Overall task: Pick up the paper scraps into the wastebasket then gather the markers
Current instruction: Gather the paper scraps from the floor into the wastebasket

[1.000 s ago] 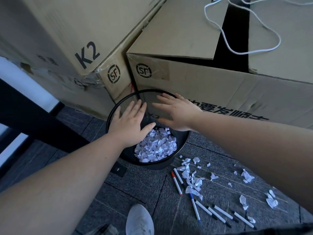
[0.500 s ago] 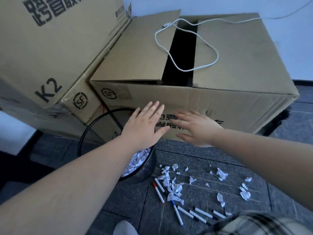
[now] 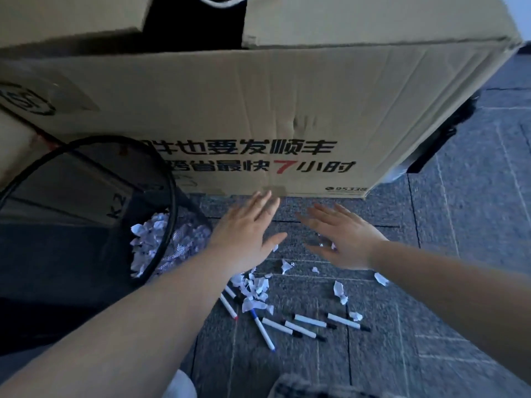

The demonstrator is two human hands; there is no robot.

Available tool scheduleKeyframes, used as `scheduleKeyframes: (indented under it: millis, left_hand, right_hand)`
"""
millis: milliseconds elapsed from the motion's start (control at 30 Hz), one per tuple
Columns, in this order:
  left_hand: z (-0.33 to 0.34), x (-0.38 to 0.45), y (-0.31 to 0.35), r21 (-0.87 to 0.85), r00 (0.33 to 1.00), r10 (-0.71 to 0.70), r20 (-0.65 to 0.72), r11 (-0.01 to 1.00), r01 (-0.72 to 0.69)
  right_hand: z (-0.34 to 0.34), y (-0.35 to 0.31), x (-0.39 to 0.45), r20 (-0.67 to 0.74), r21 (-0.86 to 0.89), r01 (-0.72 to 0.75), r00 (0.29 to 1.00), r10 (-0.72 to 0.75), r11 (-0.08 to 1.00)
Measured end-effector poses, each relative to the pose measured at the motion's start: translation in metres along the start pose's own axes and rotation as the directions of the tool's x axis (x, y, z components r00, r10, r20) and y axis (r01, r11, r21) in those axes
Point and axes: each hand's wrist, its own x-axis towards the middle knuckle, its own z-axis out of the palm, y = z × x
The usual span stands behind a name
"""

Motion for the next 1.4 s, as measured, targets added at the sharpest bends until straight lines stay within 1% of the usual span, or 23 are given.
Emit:
scheduleKeyframes:
  millis: [100, 167, 333, 400, 533, 600, 733, 767, 800, 833, 900, 967, 1000, 1033, 1100, 1167, 1233, 1300, 1400]
  left_hand:
    - [0.041, 0.008, -0.007, 0.013, 0.999, -0.004, 0.042, 1.000, 0.003]
    - [0.068, 0.012, -0.013, 0.014, 0.999, -0.010, 0.045, 1.000, 0.009]
    - [0.118, 0.021, -0.016, -0.064, 0.992, -0.033, 0.122, 0.997, 0.041]
    - [0.130, 0.025, -0.013, -0.075, 0.994, -0.016, 0.105, 0.997, 0.024]
    - [0.147, 0.034, -0.006, -0.060, 1.000, -0.004, 0.024, 0.998, 0.005]
    - [0.152, 0.038, -0.003, -0.079, 1.000, -0.011, 0.002, 0.997, 0.011]
    - [0.163, 0.045, 0.006, -0.195, 0.999, -0.013, 0.034, 0.981, 0.020]
    - [0.165, 0.046, 0.008, -0.216, 0.999, -0.008, 0.038, 0.976, 0.016]
    - [0.166, 0.047, 0.012, -0.237, 0.999, 0.006, 0.034, 0.972, 0.002]
    - [0.166, 0.046, 0.015, -0.260, 0.999, 0.030, 0.023, 0.965, -0.023]
    - [0.166, 0.044, 0.020, -0.305, 0.996, 0.085, -0.011, 0.949, -0.084]
    - [0.165, 0.039, 0.020, -0.270, 0.992, 0.113, -0.061, 0.955, -0.125]
    - [0.165, 0.036, 0.017, -0.213, 0.990, 0.111, -0.087, 0.969, -0.127]
    - [0.165, 0.032, 0.013, -0.152, 0.990, 0.096, -0.100, 0.982, -0.110]
    - [0.168, 0.025, 0.001, -0.066, 0.996, 0.039, -0.086, 0.997, -0.045]
    - [0.171, 0.016, -0.009, -0.027, 0.999, 0.011, -0.052, 1.000, -0.012]
    - [0.175, 0.009, -0.014, 0.000, 0.999, 0.043, 0.006, 0.999, -0.043]
    - [0.179, 0.004, -0.016, -0.010, 0.991, 0.119, 0.056, 0.993, -0.119]
    - [0.186, 0.003, -0.016, -0.050, 0.974, 0.220, 0.063, 0.975, -0.217]
  right_hand:
    - [0.044, 0.016, -0.013, 0.022, 0.017, -0.058, 0.998, 0.058, 0.998]
    - [0.065, 0.024, -0.022, -0.001, 0.034, -0.127, 0.992, 0.127, 0.991]
    - [0.097, 0.050, -0.038, -0.058, 0.064, -0.339, 0.938, 0.343, 0.939]
    - [0.109, 0.057, -0.044, -0.076, 0.065, -0.399, 0.912, 0.403, 0.915]
    - [0.123, 0.065, -0.047, -0.101, 0.070, -0.461, 0.879, 0.466, 0.885]
    - [0.129, 0.065, -0.049, -0.100, 0.095, -0.487, 0.863, 0.495, 0.868]
    - [0.141, 0.053, -0.045, -0.112, 0.178, -0.501, 0.845, 0.523, 0.847]
    - [0.143, 0.047, -0.043, -0.117, 0.200, -0.488, 0.849, 0.516, 0.849]
    - [0.144, 0.039, -0.040, -0.119, 0.211, -0.454, 0.867, 0.484, 0.866]
    - [0.145, 0.030, -0.038, -0.115, 0.205, -0.394, 0.899, 0.422, 0.896]
    - [0.146, 0.015, -0.035, -0.106, 0.154, -0.222, 0.965, 0.240, 0.963]
    - [0.145, 0.007, -0.035, -0.126, 0.104, -0.089, 0.987, 0.102, 0.991]
    - [0.143, 0.007, -0.036, -0.138, 0.085, -0.071, 0.987, 0.082, 0.994]
    - [0.141, 0.009, -0.038, -0.141, 0.067, -0.084, 0.986, 0.093, 0.994]
    - [0.137, 0.018, -0.045, -0.130, 0.044, -0.138, 0.981, 0.143, 0.989]
    - [0.139, 0.033, -0.059, -0.099, 0.028, -0.162, 0.982, 0.164, 0.986]
    - [0.144, 0.047, -0.077, -0.037, -0.018, -0.147, 0.989, 0.146, 0.989]
    - [0.151, 0.054, -0.093, 0.023, -0.079, -0.097, 0.995, 0.099, 0.992]
    - [0.159, 0.051, -0.101, 0.063, -0.130, -0.023, 0.998, 0.032, 0.991]
